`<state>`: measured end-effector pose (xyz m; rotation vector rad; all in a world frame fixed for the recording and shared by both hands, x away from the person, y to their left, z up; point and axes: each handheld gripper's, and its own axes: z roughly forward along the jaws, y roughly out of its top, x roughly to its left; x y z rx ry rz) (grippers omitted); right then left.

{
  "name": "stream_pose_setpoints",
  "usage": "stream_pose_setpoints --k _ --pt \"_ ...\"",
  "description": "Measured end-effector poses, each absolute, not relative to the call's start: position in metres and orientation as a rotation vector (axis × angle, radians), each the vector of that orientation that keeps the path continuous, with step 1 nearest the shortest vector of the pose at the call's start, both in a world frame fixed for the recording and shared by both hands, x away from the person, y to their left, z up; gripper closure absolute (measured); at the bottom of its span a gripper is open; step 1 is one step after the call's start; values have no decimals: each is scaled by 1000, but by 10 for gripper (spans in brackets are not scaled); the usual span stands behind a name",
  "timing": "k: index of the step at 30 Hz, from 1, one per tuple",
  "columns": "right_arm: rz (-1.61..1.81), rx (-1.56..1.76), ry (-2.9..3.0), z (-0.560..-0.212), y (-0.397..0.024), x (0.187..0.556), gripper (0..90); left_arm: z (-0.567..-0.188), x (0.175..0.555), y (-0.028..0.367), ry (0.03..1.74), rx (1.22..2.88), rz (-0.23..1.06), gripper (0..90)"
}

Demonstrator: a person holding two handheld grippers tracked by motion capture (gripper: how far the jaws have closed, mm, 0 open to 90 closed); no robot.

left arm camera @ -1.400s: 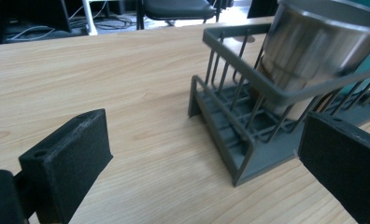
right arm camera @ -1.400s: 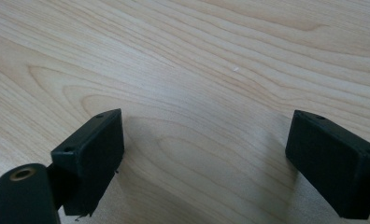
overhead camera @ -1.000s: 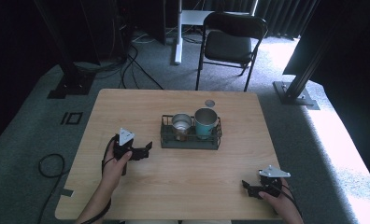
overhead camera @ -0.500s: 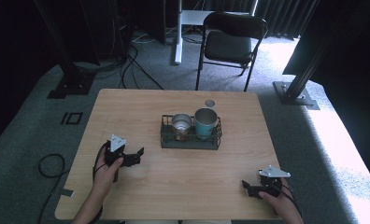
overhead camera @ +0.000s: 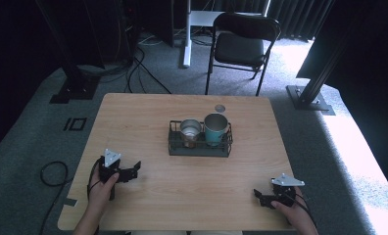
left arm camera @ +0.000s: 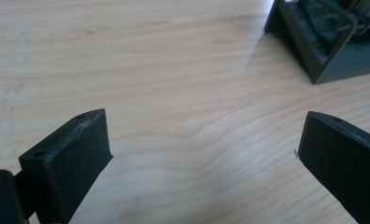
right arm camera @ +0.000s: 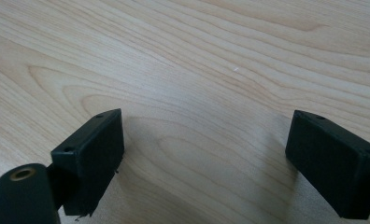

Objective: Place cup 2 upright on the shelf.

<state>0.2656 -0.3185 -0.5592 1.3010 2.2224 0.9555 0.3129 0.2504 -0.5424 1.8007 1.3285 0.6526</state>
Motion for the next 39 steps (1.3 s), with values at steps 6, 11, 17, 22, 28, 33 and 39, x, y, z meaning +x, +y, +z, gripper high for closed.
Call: stream_pose_setpoints --k 6,11,17,22,28,33,39 --pt "956 1300 2222 -559 -319 266 111 -544 304 260 1347 1795 638 31" --pt "956 1300 2223 -559 -319 266 111 -546 298 268 1367 1780 641 31" --pt "956 1299 2223 -559 -319 266 111 -549 291 279 1401 1758 655 31" --pt "956 1299 2223 -559 -319 266 111 -552 287 290 1468 1707 658 31" --pt "956 1299 2223 -559 -319 266 111 -552 281 298 1517 1705 707 32" --pt "956 1299 2223 -559 -319 266 111 -552 274 305 1604 1695 713 31" --pt "956 1299 2223 -559 -319 266 111 -550 269 309 1633 1711 705 31"
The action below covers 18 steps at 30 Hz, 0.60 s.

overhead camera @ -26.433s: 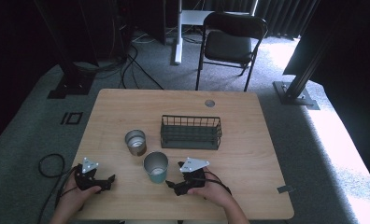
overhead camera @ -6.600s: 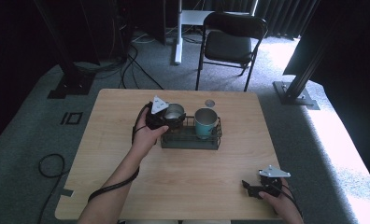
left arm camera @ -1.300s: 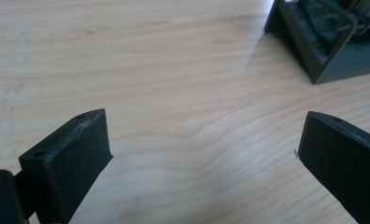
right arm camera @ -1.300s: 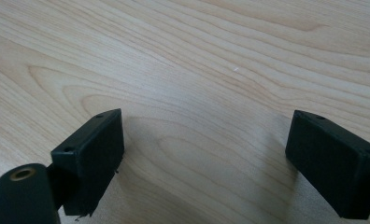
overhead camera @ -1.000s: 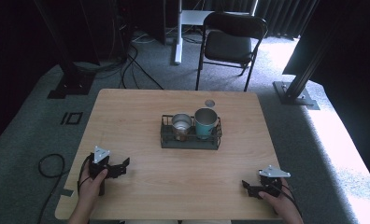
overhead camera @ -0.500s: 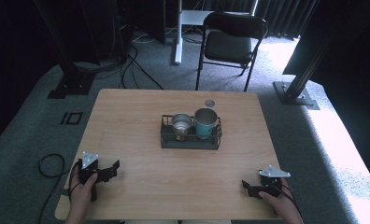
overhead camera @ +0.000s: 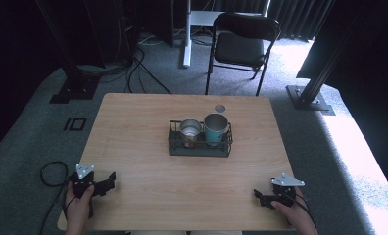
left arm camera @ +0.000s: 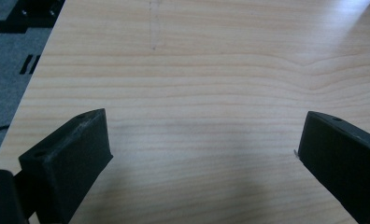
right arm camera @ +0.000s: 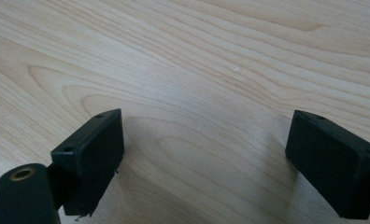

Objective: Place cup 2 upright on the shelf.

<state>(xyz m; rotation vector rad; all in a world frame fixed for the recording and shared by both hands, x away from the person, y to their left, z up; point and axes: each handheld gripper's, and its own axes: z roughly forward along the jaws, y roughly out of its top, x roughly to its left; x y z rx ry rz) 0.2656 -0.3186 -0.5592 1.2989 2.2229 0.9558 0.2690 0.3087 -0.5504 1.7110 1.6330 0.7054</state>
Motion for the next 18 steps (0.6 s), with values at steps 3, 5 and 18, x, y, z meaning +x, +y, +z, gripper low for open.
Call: stream_pose_setpoints --k 3,5,18 --pt "956 1299 2223 -559 -319 266 111 -551 268 309 1634 1733 703 31" --pt "956 1299 2223 -559 -319 266 111 -552 267 308 1640 1743 700 31" --pt "957 1299 2223 -559 -319 266 111 -557 264 317 1719 1785 677 31"
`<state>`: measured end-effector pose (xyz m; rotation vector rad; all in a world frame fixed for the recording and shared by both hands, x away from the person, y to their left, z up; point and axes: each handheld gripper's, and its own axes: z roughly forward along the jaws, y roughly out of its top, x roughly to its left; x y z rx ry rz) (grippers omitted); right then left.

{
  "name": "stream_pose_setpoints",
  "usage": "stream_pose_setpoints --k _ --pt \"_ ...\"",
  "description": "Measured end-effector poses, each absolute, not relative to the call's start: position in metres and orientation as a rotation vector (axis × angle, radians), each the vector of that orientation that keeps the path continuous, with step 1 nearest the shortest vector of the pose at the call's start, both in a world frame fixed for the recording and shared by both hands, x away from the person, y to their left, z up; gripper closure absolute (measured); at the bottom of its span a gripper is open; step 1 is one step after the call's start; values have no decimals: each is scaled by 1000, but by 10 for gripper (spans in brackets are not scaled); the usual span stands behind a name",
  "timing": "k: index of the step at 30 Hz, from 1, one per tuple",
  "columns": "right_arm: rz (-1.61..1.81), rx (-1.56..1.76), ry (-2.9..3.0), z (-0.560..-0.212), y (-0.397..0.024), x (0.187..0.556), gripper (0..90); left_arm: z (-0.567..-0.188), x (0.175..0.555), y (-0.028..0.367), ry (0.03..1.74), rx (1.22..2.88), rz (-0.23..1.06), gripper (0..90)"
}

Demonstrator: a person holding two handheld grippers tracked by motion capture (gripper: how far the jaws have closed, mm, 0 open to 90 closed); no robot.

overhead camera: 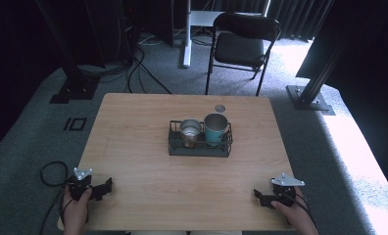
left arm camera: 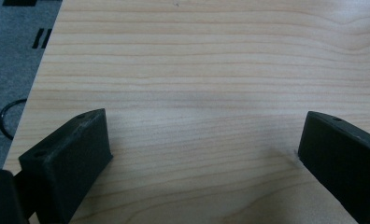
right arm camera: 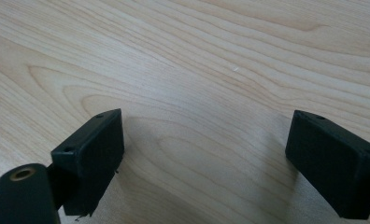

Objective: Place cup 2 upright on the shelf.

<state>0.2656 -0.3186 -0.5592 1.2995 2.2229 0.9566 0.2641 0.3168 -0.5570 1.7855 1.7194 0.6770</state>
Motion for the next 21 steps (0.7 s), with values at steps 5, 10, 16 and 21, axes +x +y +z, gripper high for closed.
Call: stream_pose_setpoints --k 5,10,16,21 --pt "956 1299 2223 -559 -319 266 111 -557 266 315 1717 1824 691 25" --pt "956 1299 2223 -559 -319 266 111 -557 269 314 1714 1823 691 25" --pt "956 1299 2222 -559 -319 266 111 -557 273 309 1783 1770 717 24" --pt "956 1302 2220 -559 -319 266 111 -558 273 309 1785 1769 719 24"
